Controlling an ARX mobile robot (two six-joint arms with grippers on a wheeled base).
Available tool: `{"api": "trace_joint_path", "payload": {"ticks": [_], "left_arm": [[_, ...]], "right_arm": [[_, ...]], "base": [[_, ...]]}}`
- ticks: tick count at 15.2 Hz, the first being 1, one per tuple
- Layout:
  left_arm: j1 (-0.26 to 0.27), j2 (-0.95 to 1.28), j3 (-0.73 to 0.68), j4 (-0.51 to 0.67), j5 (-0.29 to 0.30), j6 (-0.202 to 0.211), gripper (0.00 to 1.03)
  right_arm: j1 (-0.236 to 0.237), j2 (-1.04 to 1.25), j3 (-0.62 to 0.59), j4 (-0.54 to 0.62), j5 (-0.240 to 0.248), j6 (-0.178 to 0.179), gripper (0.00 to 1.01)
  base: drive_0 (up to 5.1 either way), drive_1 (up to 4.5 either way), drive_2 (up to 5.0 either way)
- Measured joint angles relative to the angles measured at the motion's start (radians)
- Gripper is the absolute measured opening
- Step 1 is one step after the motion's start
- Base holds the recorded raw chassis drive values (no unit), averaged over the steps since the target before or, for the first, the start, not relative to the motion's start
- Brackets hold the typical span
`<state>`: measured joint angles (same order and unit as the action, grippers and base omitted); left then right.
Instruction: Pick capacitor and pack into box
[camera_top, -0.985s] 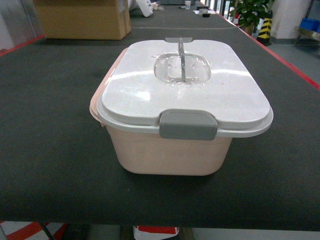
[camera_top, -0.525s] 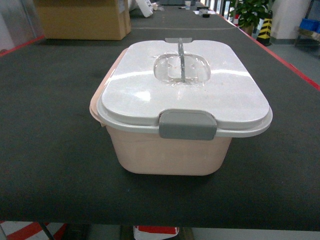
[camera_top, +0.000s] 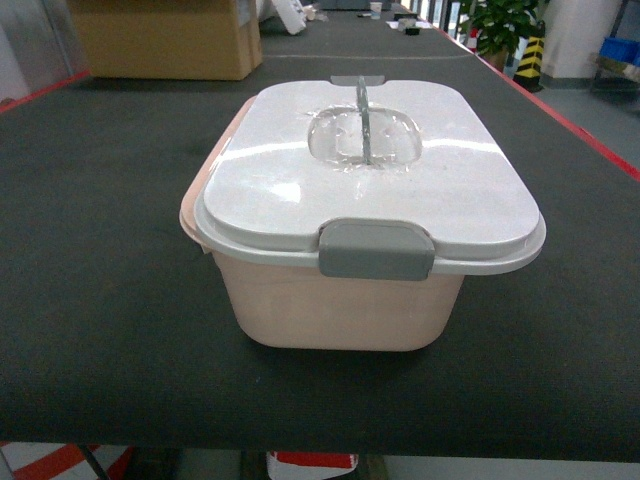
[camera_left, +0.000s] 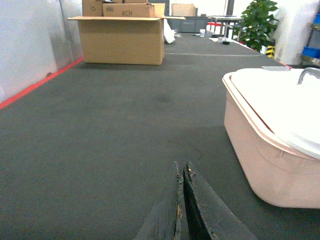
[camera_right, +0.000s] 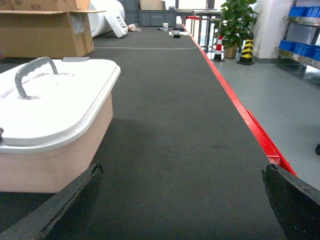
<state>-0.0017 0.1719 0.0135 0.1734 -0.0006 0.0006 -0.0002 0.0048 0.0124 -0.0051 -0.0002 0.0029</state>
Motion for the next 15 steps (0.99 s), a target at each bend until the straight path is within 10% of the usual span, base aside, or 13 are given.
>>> {"api": "trace_joint_path", "payload": {"ticks": [2, 6, 15], "left_arm": [[0.000, -0.152, 0.000, -0.187, 0.000, 0.000, 0.02], [0.000, -0.161, 0.000, -0.173, 0.000, 0.000, 0.05], [0.000, -0.161, 0.000, -0.178, 0.000, 0.000, 1.00]], "right_arm": [[0.000, 0.000, 0.000, 0.000, 0.000, 0.000, 0.98], [0.000, 0.000, 0.000, -0.001, 0.000, 0.000, 0.98], [0.000, 0.000, 0.000, 0.000, 0.000, 0.000, 0.98]], "base": [[0.0, 0.00, 0.0], [0.0, 0.00, 0.0], [0.0, 0.00, 0.0]]}}
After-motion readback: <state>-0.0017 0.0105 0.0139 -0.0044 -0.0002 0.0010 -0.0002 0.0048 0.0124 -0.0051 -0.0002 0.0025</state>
